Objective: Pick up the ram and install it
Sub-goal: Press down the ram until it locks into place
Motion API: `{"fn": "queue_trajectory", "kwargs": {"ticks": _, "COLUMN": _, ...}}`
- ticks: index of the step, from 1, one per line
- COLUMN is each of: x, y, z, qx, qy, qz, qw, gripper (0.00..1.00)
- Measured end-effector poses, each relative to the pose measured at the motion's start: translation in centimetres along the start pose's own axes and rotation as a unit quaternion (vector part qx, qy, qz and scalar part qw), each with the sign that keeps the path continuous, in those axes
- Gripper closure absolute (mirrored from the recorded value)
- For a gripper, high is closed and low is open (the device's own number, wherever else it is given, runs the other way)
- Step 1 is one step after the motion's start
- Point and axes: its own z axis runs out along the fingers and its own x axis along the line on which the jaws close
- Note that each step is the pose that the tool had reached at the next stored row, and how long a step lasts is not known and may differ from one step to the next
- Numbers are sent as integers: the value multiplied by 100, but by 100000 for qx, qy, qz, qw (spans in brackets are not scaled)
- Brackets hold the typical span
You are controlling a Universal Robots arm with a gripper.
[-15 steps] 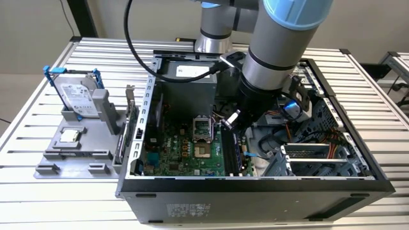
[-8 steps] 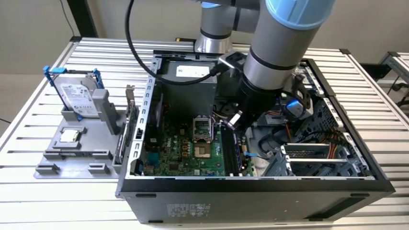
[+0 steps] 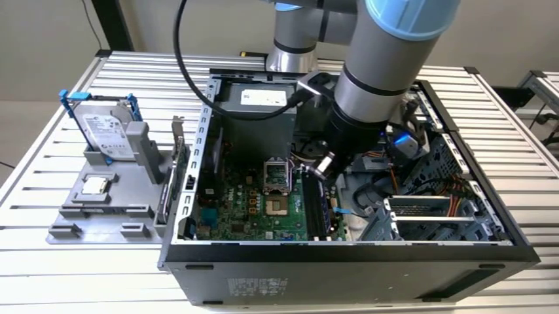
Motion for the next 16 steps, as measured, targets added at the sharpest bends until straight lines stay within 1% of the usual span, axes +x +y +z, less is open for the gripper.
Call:
{"fn": "queue_trajectory", "kwargs": {"ticks": 4, "x": -9, "y": -9, "z": 0, "qx": -47, "qy": 117, "qz": -2146, "qw": 99977, "gripper": 100}}
{"fn": "queue_trajectory", "kwargs": {"ticks": 7, "x": -12, "y": -12, "z": 0, "qx": -87, "qy": 223, "qz": -4044, "qw": 99918, "gripper": 100}}
{"fn": "queue_trajectory", "kwargs": {"ticks": 11, "x": -15, "y": -15, "z": 0, "qx": -137, "qy": 357, "qz": -6506, "qw": 99787, "gripper": 100}}
{"fn": "queue_trajectory", "kwargs": {"ticks": 16, "x": -17, "y": -17, "z": 0, "qx": -197, "qy": 506, "qz": -9213, "qw": 99573, "gripper": 100}}
